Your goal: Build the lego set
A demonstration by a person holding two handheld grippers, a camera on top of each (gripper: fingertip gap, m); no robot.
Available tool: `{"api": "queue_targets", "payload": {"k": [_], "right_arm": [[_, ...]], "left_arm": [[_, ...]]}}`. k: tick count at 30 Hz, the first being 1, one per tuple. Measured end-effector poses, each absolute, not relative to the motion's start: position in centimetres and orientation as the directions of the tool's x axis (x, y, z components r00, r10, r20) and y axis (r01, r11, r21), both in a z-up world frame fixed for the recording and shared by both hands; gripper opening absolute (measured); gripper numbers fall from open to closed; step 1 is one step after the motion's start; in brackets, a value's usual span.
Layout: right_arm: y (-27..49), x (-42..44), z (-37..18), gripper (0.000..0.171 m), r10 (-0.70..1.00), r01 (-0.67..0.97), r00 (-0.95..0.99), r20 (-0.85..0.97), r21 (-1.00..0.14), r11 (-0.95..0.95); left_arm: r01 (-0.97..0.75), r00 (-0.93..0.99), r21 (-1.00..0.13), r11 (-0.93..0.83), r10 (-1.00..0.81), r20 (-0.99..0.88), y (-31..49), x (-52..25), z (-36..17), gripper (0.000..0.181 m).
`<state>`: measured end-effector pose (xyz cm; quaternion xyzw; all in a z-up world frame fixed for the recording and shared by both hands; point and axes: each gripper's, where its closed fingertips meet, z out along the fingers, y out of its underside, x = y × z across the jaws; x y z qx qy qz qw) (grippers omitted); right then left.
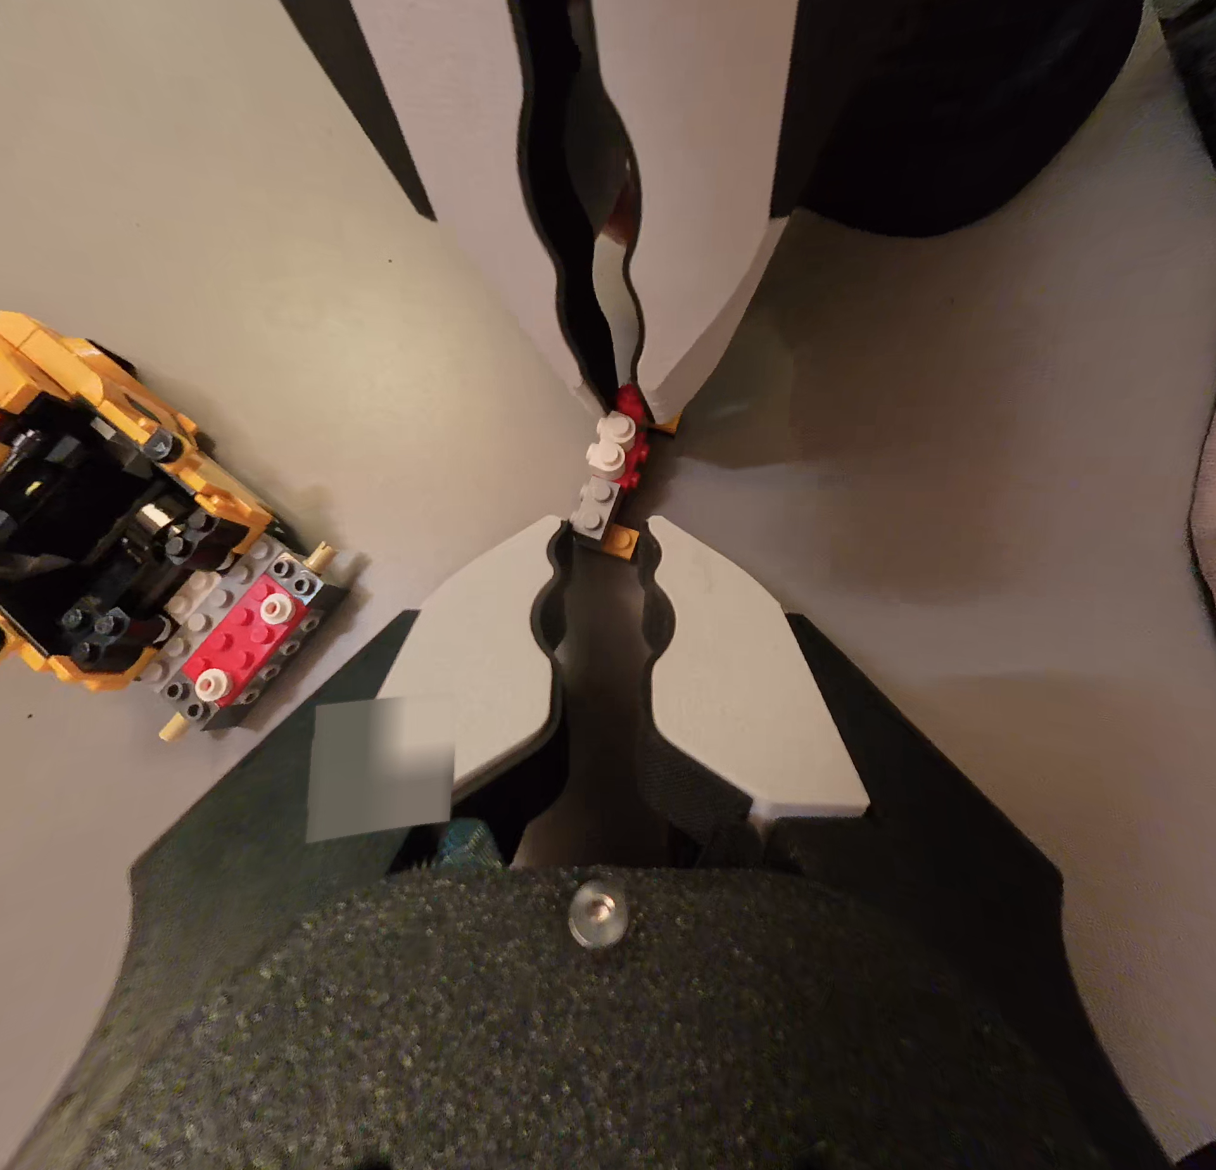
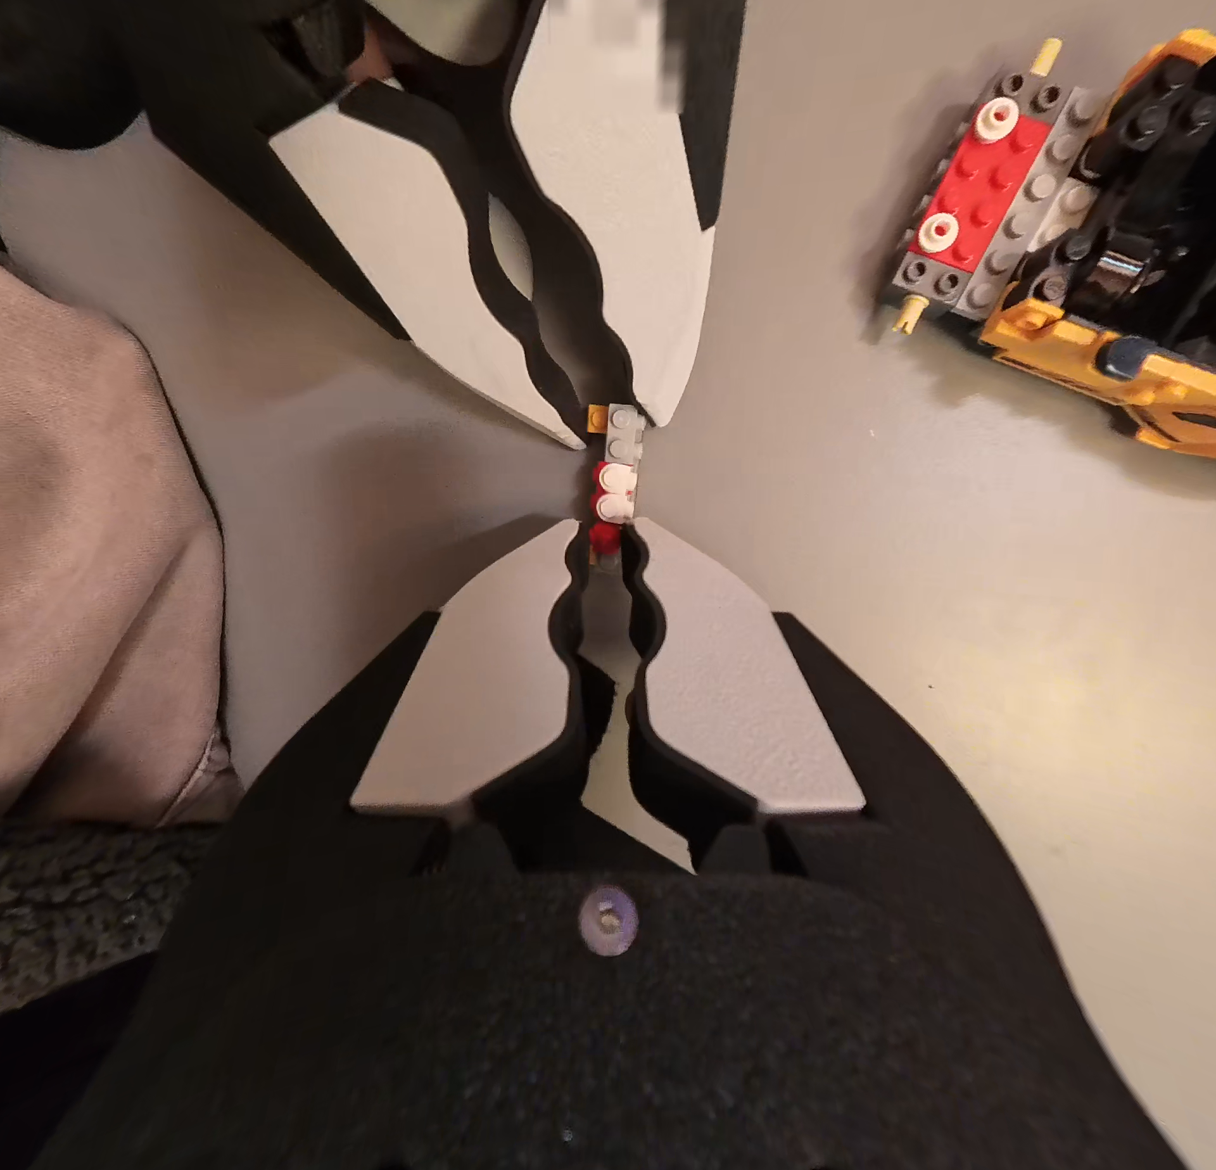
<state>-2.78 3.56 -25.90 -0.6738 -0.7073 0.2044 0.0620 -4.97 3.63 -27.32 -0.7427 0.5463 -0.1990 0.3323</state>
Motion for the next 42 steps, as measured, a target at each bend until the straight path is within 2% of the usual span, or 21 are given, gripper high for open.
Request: {"api": "queue_targets", "payload": {"k": [11, 17, 20, 22, 28, 34, 42], "right_arm": [[3.6, -2.9, -26.1, 0.009, 0.973, 0.955, -0.100, -0.207, -0.296, 0.035], [3.5, -3.0, -26.0, 0.009, 0.973, 0.935, -0.083, -0.217, -0.354, 0.001], [3.4, -2.9, -25.7, 0.025, 0.973, 0.915, -0.100, -0.207, -0.403, 0.009], [3.3, -2.8, -25.2, 0.027, 0.977, 0.898, -0.097, -0.190, -0.440, 0.004], [3.7, -3.1, -25.1, 0.013, 0.997, 0.876, -0.046, -0.065, -0.482, 0.009], [3.7, -3.1, -25.9, 0.009, 0.998, 0.896, -0.051, -0.041, -0.443, 0.028], [3.6, -3.0, -25.9, 0.009, 0.984, 0.901, -0.169, -0.052, -0.414, 0.133]], "left_arm": [[-0.682, 0.338, -0.706, -0.192, -0.939, -0.071, 3.5, -5.0, -27.4, 0.018], [-0.674, 0.356, -0.706, -0.217, -0.933, -0.053, 3.6, -5.1, -27.4, 0.018], [-0.670, 0.363, -0.708, -0.222, -0.931, -0.051, 3.5, -5.1, -27.3, 0.018], [-0.667, 0.370, -0.709, -0.229, -0.928, -0.048, 3.6, -5.1, -27.3, 0.018], [-0.663, 0.387, -0.707, -0.246, -0.921, -0.043, 3.7, -5.2, -27.4, 0.018], [-0.664, 0.388, -0.706, -0.247, -0.921, -0.043, 3.6, -5.2, -27.3, 0.018], [-0.672, 0.341, -0.710, -0.209, -0.939, -0.046, 3.2, -5.3, -27.3, 0.018]]}}
